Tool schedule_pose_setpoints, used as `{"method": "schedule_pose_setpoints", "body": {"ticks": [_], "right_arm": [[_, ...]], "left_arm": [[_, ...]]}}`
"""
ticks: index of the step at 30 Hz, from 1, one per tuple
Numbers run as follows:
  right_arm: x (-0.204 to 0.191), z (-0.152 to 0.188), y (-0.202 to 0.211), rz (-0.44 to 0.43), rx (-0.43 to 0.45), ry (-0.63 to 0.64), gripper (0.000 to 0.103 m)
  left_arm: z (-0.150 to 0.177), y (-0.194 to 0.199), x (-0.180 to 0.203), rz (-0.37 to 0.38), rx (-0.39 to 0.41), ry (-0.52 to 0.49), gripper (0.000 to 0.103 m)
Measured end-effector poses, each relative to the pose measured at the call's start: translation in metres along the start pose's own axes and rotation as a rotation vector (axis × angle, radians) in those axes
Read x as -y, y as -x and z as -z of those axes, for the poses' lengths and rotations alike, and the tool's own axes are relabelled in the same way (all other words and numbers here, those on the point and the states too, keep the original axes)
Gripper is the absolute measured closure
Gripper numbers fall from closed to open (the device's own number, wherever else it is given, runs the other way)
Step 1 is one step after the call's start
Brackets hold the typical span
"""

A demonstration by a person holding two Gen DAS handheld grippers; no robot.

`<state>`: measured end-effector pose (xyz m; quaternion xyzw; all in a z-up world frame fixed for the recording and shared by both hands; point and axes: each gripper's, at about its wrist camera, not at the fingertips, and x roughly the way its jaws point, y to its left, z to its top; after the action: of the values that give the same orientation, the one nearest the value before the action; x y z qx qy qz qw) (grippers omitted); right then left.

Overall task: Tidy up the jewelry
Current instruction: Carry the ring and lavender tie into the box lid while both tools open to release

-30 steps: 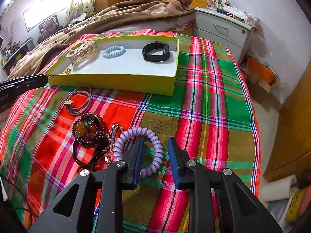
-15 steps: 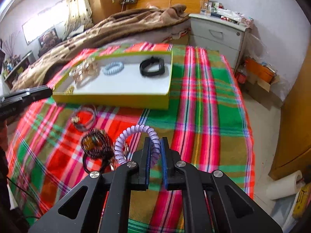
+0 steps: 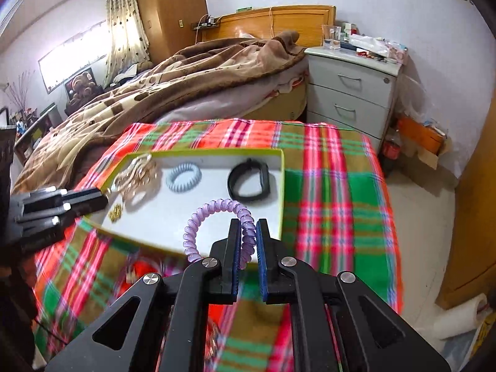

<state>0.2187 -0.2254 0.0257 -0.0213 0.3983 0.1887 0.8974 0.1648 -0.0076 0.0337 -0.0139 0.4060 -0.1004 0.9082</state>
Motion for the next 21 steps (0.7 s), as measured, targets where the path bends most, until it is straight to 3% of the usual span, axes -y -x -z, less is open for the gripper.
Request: {"method": "schedule_pose_setpoints", "body": {"ticks": [11,21], "right_arm": [[-0.014,-0.037,-0.069,-0.041,-0.077,0.008,0.093],[-0.035,-0.049,-0.104,0.001,-0.131,0.089,0.093]], "left_arm": [[-0.004,-0.044,-0.002,0.004,-0.057,0.009,0.081],[-0.003,-0.059,-0.005,-0.002,-0.086,0.014,0.081]]}}
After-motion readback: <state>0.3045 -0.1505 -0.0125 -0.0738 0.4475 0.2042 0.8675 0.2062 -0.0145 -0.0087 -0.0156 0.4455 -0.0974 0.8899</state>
